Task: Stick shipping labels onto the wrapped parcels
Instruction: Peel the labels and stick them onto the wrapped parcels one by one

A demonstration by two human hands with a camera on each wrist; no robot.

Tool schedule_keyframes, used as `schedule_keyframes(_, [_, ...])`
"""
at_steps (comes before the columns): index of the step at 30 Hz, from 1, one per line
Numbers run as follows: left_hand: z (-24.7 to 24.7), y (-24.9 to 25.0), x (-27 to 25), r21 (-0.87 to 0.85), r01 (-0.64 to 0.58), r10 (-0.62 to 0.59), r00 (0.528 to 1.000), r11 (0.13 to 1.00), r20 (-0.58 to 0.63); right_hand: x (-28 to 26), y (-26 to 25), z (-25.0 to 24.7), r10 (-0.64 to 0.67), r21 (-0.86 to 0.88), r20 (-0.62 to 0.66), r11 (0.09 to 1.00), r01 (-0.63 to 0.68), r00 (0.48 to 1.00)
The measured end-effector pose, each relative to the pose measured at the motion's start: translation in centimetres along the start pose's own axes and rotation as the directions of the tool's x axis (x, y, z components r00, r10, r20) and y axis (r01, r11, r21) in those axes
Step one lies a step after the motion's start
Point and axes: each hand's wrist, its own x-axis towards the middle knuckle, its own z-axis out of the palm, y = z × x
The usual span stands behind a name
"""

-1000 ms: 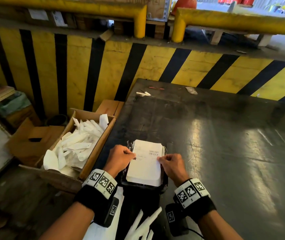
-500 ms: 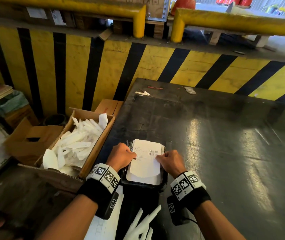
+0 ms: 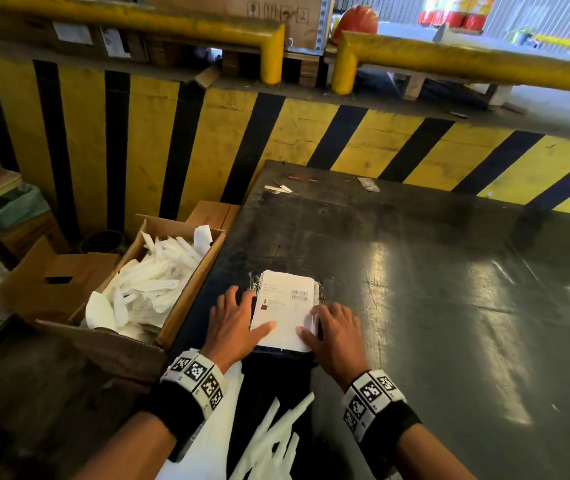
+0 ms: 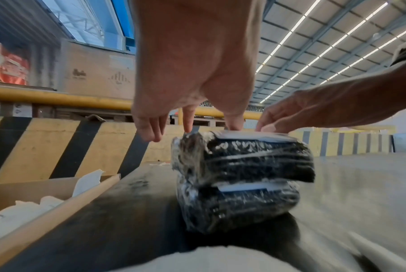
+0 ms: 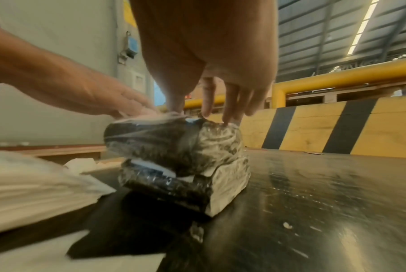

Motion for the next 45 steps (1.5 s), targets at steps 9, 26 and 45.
schedule_keyframes(9, [2.3,-0.6,-1.0,0.045,-0.066,0.059,0.988,0.997,0.144,-2.1,0.0,0.0,-0.159,-0.347,0.127,0.918,0.194,0.979])
schedule_keyframes(26, [3.0,-1.3,-0.6,-0.005,-0.104,0.104,0.982,0.995,0.158,6.2,-0.4,0.3,-0.057,-0.285,0.269,0.949,0.136,0.962])
schedule_keyframes(45, [3.1,-1.3,-0.9,-0.018,-0.119,0.121,0.984,0.993,0.132,7.1,-1.9,-1.1,-0.275,-0.172,0.493,0.899,0.403,0.825])
